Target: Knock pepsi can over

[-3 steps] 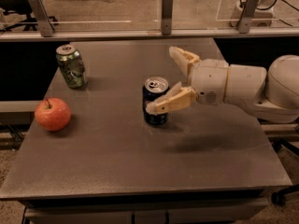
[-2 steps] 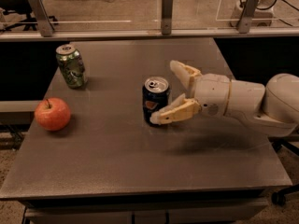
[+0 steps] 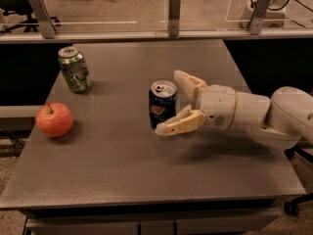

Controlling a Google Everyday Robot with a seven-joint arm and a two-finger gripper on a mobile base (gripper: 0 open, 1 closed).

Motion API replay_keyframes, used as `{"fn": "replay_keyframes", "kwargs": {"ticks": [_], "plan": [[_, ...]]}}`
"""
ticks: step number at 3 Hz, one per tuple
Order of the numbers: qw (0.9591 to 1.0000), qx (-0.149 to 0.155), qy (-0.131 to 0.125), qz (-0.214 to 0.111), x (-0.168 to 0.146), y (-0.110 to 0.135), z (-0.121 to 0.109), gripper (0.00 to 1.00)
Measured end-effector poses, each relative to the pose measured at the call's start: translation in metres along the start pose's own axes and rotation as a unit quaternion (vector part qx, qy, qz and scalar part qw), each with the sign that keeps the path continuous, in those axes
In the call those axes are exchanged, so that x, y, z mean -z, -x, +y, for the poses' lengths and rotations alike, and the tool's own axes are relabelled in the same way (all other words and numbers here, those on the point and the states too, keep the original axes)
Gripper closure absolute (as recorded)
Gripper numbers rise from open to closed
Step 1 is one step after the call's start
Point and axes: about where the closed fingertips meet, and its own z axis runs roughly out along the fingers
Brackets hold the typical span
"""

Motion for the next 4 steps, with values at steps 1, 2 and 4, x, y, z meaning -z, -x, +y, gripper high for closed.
{"fn": "replay_keyframes", "kwargs": {"ticks": [1,2,4], "plan": [[0.9997,0.012,0.022,0.001,-0.0197,-0.0038,0.0005,0.00],[0.9996,0.013,0.023,0.002,-0.0213,-0.0037,0.0011,0.00],[0.9990,0.023,0.024,0.028,-0.0134,-0.0134,0.0001,0.00]]}}
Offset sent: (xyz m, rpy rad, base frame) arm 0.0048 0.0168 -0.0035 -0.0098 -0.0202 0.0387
